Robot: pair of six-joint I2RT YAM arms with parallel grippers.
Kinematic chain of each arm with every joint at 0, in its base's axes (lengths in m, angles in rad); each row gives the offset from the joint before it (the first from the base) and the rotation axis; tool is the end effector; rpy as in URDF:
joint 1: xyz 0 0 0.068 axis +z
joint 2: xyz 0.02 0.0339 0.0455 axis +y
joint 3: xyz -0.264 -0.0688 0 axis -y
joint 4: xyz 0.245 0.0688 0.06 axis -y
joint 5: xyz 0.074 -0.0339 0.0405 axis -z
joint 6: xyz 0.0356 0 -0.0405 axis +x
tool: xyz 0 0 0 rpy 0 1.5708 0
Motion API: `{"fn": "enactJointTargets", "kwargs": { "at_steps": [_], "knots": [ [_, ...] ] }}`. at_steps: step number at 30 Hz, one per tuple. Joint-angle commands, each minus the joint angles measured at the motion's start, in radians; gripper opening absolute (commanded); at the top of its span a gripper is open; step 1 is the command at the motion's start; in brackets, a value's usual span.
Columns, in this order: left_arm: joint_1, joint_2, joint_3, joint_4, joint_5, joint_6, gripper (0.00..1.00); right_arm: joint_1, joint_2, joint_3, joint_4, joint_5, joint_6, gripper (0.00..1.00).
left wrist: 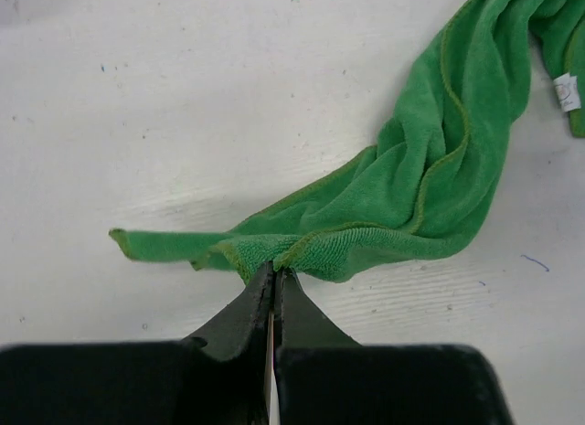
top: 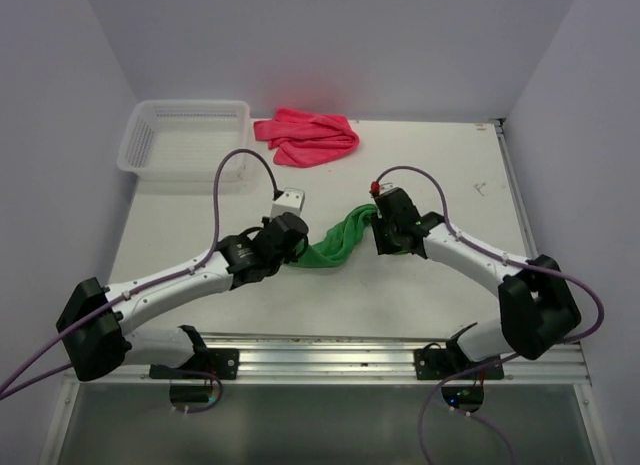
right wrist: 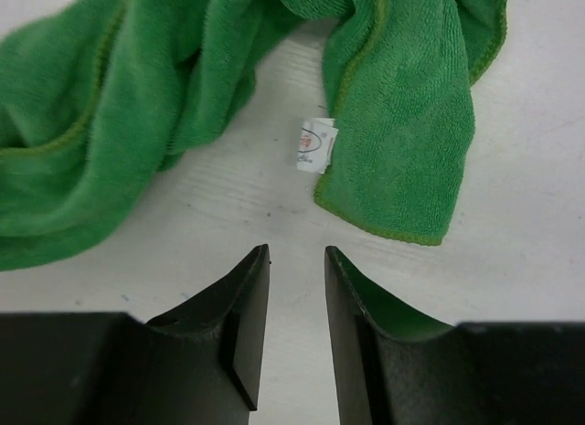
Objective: Roll the towels
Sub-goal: Flatten the towel
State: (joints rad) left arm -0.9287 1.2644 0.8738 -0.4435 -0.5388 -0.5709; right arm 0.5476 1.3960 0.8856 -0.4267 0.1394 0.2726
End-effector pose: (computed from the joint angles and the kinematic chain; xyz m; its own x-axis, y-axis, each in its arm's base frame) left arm 0.1703 -0.1973 0.2500 -0.6331 0.0721 -0.7707 0.1650 0.9854 -0.0433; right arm 0.2432 0.1425 0.2181 -0.7825 -0.1649 -0.6004 -0.2437 0.9685 0.0516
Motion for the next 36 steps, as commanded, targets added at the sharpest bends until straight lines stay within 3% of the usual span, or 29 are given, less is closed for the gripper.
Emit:
{"fn": "enactJointTargets", "kwargs": {
  "at_steps": [1,10,29,36],
  "knots": [
    [0.011,-0.02,0.063,-0.015,-0.012,0.065,0.0,0.015,0.07,0.004,0.017,0.146,-0.048,0.33],
    [0.013,-0.076,-0.036,-0.001,0.008,0.031,0.0,0.034,0.218,0.072,0.029,0.262,-0.053,0.32],
    [0.014,-0.103,-0.099,0.038,0.002,0.031,0.0,0.086,0.258,0.075,0.056,0.275,-0.041,0.31],
    [0.014,-0.083,-0.108,0.065,0.013,0.04,0.0,0.103,0.258,0.062,0.08,0.336,-0.035,0.45]
  ]
}}
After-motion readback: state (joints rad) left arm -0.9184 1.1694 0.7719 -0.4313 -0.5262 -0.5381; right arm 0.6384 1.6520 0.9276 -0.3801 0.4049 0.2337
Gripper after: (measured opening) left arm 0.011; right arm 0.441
